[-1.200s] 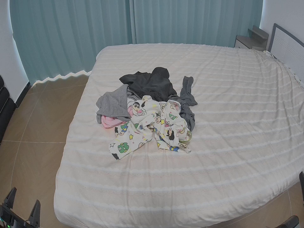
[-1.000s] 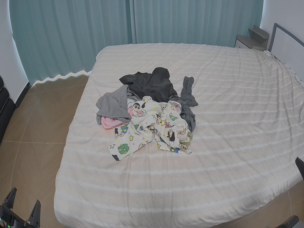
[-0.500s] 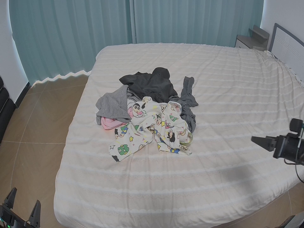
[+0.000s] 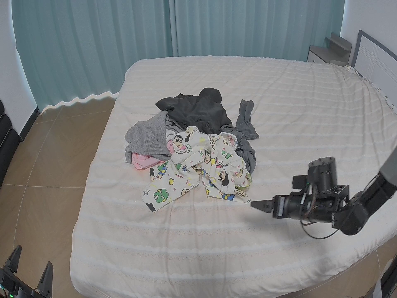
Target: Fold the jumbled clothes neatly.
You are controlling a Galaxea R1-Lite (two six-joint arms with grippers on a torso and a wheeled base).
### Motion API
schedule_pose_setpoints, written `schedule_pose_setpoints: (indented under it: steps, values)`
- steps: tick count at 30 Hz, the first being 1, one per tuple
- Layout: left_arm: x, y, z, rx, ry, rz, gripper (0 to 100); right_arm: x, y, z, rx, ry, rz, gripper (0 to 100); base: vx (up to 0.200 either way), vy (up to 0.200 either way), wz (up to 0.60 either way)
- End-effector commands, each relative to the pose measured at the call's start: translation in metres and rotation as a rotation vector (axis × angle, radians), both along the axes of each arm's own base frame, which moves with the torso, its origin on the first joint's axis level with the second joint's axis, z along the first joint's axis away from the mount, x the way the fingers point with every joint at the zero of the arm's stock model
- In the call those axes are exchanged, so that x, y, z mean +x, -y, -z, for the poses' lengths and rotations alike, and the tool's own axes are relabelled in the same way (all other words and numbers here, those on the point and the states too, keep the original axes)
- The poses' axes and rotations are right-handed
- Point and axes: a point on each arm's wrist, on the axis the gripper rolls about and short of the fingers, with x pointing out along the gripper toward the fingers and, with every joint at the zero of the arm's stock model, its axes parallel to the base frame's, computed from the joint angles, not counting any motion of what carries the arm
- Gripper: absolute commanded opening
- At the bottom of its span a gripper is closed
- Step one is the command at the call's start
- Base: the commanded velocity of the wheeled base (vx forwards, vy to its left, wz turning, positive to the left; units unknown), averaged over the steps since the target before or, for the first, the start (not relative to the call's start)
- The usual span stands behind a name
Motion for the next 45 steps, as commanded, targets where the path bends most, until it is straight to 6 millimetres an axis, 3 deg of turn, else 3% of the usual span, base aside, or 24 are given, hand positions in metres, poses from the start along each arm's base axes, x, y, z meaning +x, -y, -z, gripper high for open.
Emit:
schedule_pose_setpoints:
  steps: [1, 21, 23, 37, 38, 45]
  values:
    - [-0.001, 0.0, 0.003, -0.004, 0.006, -0.001, 100, 0.023, -0.052, 0.071, -0.045, -0.054, -0.032, 100, 0.0, 0.0, 0.0]
    - [-0.001, 0.0, 0.003, -0.015, 0.008, -0.006, 100, 0.073, -0.065, 0.087, -0.145, 0.115, 0.079, 100, 0.0, 0.0, 0.0]
    - [-0.001, 0.0, 0.003, -0.015, 0.006, -0.006, 100, 0.085, -0.069, 0.088, -0.129, 0.185, 0.081, 100, 0.0, 0.0, 0.0]
    - [0.0, 0.0, 0.003, -0.015, 0.008, -0.006, 100, 0.102, -0.084, 0.103, -0.151, 0.25, 0.046, 100, 0.0, 0.0, 0.0]
    - [-0.001, 0.0, 0.003, -0.015, 0.006, -0.006, 100, 0.103, -0.084, 0.103, -0.15, 0.25, 0.043, 0, 0.0, 0.0, 0.0]
    - [0.0, 0.0, 0.003, -0.017, 0.008, -0.006, 100, 0.104, -0.084, 0.103, -0.151, 0.257, 0.069, 0, 0.0, 0.0, 0.0]
